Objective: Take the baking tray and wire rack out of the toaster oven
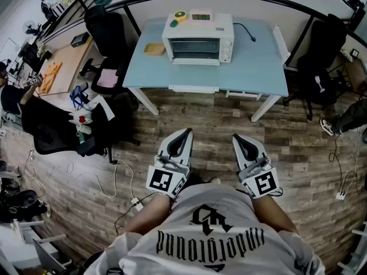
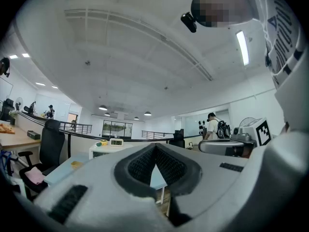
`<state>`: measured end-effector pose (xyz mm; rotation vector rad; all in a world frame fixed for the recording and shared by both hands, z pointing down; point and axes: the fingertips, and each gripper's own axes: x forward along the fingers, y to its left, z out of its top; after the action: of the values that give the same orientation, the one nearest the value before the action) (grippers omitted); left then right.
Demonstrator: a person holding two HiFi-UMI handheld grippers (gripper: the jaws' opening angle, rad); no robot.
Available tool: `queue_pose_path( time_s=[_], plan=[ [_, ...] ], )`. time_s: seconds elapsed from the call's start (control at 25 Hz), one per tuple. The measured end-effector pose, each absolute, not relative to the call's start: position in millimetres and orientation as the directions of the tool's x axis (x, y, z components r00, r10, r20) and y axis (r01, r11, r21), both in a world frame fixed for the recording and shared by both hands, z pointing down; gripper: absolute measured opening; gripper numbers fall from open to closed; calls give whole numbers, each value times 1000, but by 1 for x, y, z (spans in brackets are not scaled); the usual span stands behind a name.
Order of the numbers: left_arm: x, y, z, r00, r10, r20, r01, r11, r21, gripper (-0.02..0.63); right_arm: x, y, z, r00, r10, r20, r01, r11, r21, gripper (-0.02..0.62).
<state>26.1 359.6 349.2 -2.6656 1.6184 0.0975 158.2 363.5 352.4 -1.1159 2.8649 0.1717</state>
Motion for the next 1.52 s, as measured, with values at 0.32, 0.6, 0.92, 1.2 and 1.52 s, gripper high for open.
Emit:
queue_pose_path(
  time_s=[0.32,0.6,0.92,1.2,1.52],
  plan=[
    [29,364,348,459,-885,-70,-887,-461,7,6,160,366,354,-738,-668,-97,-675,734,82,3],
    [29,364,351,469,-881,-61,-882,-471,13,6,157,365,356,-742,-665,-92,-671,738,78,3],
    [20,359,354,471,-880,-52,-881,-473,18,8,143,362,357,-757,-646,-100,-652,757,48,5],
    [3,348,358,468,-883,-40,-882,-470,39,78,125,350,361,-749,-657,-79,-661,750,25,93],
    [-29,326,368,472,-881,-31,-880,-473,41,152,94,323,369,-734,-676,-61,-678,735,14,195]
  ],
)
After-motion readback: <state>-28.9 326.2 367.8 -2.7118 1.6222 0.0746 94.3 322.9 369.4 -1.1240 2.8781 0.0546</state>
